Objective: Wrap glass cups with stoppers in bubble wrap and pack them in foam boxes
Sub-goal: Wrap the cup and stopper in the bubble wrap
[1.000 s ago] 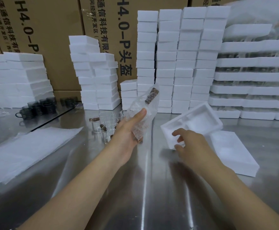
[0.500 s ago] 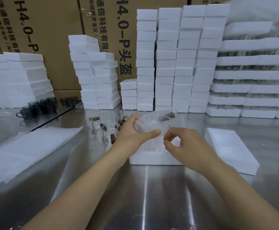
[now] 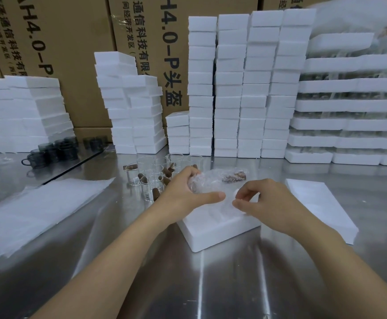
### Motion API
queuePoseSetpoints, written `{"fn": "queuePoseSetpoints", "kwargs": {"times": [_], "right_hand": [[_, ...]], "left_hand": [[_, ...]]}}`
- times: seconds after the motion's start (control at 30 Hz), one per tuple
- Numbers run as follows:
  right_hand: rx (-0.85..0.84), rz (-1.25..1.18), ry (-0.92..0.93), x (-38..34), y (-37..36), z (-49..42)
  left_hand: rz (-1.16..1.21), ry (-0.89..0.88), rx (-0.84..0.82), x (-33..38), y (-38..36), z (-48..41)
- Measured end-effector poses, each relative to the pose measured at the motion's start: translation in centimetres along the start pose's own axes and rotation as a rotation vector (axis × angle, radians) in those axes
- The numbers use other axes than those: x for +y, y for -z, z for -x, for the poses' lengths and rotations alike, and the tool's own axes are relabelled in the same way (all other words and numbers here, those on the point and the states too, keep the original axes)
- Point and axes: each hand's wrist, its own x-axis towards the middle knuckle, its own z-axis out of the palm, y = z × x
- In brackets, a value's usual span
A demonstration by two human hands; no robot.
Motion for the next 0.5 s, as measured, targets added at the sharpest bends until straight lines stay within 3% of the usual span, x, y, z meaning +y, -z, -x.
{"fn": "queuePoseSetpoints", "kwargs": {"times": [0.13, 0.3, 0.5], "right_hand": [[0.009, 0.022, -0.006, 0.5, 0.9, 0.0], [-0.213, -0.031, -0.123, 0.9, 1.1, 0.4], [-0.088, 0.004, -0.144, 1.3, -0.2, -0.2]], "left_hand": [[0.057, 0.063, -0.008, -0.1, -0.5, -0.1], [0.042, 0.050, -0.026, 0.3, -0.7, 0.4], [-0.100, 0.038, 0.009, 0.1, -0.9, 0.3]]}}
